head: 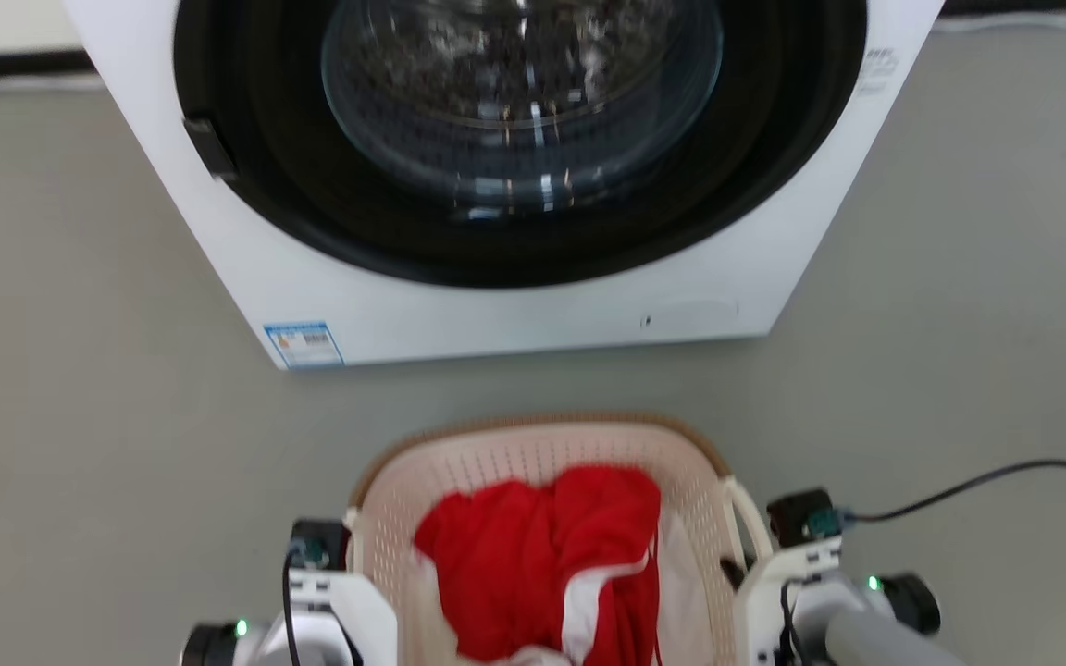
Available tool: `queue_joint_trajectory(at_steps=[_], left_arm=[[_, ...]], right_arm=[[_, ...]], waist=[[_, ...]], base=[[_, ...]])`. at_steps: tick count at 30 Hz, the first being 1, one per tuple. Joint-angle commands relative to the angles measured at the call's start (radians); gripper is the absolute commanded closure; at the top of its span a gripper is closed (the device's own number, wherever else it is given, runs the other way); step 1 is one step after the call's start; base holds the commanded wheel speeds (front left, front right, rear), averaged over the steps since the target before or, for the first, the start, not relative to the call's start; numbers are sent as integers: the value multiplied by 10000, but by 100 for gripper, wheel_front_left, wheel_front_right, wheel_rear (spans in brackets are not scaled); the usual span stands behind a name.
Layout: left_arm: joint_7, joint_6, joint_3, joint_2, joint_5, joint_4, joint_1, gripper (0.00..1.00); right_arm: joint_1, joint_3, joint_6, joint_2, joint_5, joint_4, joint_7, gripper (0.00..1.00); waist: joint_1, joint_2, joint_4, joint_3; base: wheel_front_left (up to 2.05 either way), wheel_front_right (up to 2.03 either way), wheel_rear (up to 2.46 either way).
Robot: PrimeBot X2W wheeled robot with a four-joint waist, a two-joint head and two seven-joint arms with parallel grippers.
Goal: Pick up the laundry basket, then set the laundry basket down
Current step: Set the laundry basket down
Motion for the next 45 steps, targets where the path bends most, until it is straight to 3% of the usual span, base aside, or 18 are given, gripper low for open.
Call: queue_joint_trajectory(at_steps=[1,13,26,45], left_arm=[[-158,110,206,217,-1,-109,-506,100],[-893,87,369,290,67,-284,-2697,100],[-1181,-200,412,445,258,-300,-4617,100],[-1260,-278,767,666,649,-900,-5713,100]], right_arm=[[-255,138,163,149,-34,-232,-271,100],[-2361,-265,163,149,-454,473,-1587,100],[-4160,-1034,163,149,-1262,886,-2179,100],[-5007,-2157,163,149,-2533,911,-2344,100]], waist=[[0,-1,12,591],[0,-1,269,3352],[0,-1,322,5695],[0,-1,300,7168]], base=[[0,0,0],[0,0,0],[0,0,0],[0,0,0]])
